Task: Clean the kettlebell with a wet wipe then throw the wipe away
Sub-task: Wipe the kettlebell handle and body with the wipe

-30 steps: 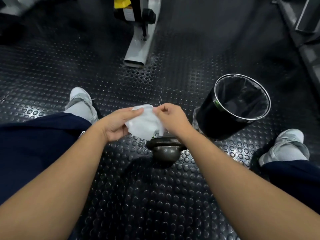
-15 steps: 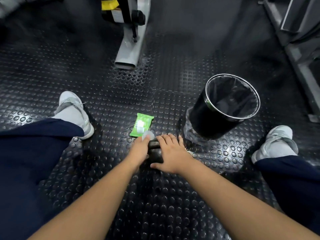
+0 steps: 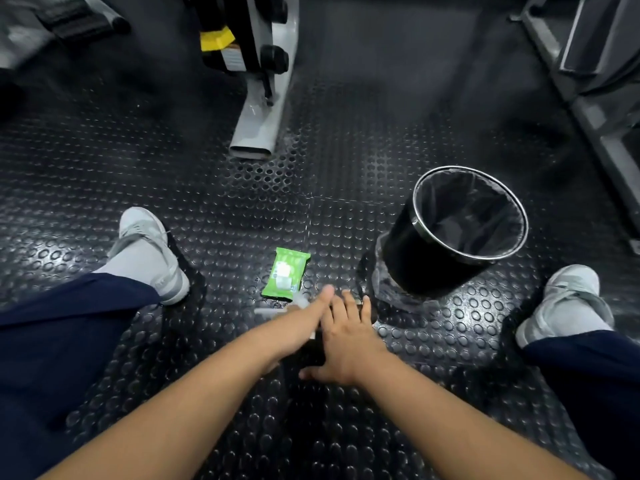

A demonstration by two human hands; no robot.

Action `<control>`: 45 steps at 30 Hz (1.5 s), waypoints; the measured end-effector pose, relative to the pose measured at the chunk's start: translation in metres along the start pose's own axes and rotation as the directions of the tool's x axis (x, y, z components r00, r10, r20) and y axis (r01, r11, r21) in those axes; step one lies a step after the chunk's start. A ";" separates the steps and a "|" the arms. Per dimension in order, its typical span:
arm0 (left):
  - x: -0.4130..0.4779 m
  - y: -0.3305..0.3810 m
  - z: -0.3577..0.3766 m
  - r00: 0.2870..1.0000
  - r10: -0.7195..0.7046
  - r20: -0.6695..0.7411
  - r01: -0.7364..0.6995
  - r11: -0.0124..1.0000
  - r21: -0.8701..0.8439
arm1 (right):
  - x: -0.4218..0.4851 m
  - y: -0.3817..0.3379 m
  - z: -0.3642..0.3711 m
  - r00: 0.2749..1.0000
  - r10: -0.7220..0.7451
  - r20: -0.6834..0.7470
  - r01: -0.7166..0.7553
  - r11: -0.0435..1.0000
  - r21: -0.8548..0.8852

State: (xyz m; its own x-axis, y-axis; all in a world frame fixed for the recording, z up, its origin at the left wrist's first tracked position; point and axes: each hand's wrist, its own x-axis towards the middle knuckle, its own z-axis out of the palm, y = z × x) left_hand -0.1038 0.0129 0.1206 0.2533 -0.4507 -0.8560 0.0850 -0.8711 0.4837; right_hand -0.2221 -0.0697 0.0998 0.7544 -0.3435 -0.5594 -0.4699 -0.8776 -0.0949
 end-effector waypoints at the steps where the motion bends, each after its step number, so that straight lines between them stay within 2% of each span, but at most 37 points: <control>1: -0.002 0.006 0.003 1.000 -0.009 -0.020 0.010 0.999 0.040 | 0.003 -0.002 0.000 1.000 -0.001 0.018 0.001 1.000 -0.017; 3: 0.002 0.013 0.009 0.997 -0.016 -0.076 0.021 0.998 0.057 | 0.005 -0.004 0.001 1.000 -0.003 0.028 0.004 1.000 -0.020; 5: 0.015 0.013 0.008 0.993 -0.025 -0.112 0.021 0.999 -0.032 | 0.005 -0.003 0.002 1.000 0.011 0.007 -0.011 1.000 0.007; 7: 0.026 0.011 -0.004 0.999 -0.040 -0.032 0.034 0.987 -0.156 | 0.001 -0.001 0.000 1.000 0.017 -0.011 -0.017 0.999 0.035; 11: 0.033 -0.007 -0.030 0.985 0.030 0.169 0.033 0.932 -0.361 | -0.003 -0.002 -0.003 0.999 0.008 -0.033 -0.005 0.997 0.077; 15: 0.036 -0.012 -0.029 0.982 0.079 0.173 -0.017 0.941 -0.337 | -0.003 0.000 -0.005 1.000 0.014 -0.012 -0.013 0.996 0.085; 21: -0.005 0.013 -0.026 0.979 0.067 0.192 -0.037 0.987 -0.157 | 0.000 0.002 -0.008 1.000 0.010 0.019 -0.010 0.999 0.032; 25: 0.022 0.003 -0.030 0.986 0.025 0.162 0.007 0.981 -0.194 | 0.003 -0.002 -0.008 0.998 0.024 0.053 -0.023 1.000 -0.017; 28: 0.021 -0.003 -0.024 0.994 -0.002 0.109 0.027 0.973 -0.228 | 0.002 -0.001 -0.008 1.000 0.008 0.027 -0.007 0.999 -0.033; 32: 0.006 -0.002 -0.020 0.986 0.047 0.159 -0.004 0.966 -0.260 | 0.002 0.004 -0.007 1.000 0.010 0.015 -0.010 0.999 -0.034; 34: 0.002 0.004 -0.024 0.982 0.044 0.185 -0.003 0.976 -0.218 | 0.001 0.006 -0.007 0.999 0.018 0.030 -0.017 0.999 -0.036; 39: 0.000 0.012 -0.034 0.978 0.024 0.205 0.026 0.971 -0.239 | 0.001 0.008 -0.009 1.000 -0.007 0.027 0.007 0.999 -0.037; 43: 0.010 0.004 -0.021 0.995 0.026 0.094 0.000 0.963 -0.268 | 0.004 0.004 -0.012 1.000 -0.010 0.027 0.011 0.999 -0.031; 45: 0.018 -0.005 -0.020 0.995 0.020 0.100 0.015 0.941 -0.337 | 0.005 0.003 -0.012 1.000 -0.008 0.019 0.009 1.000 -0.025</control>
State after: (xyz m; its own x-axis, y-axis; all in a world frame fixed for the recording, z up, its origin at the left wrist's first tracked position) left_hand -0.0808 0.0128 0.1067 0.1573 -0.4857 -0.8599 0.4085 -0.7607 0.5044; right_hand -0.2138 -0.0781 0.1066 0.7493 -0.3299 -0.5742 -0.4520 -0.8885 -0.0795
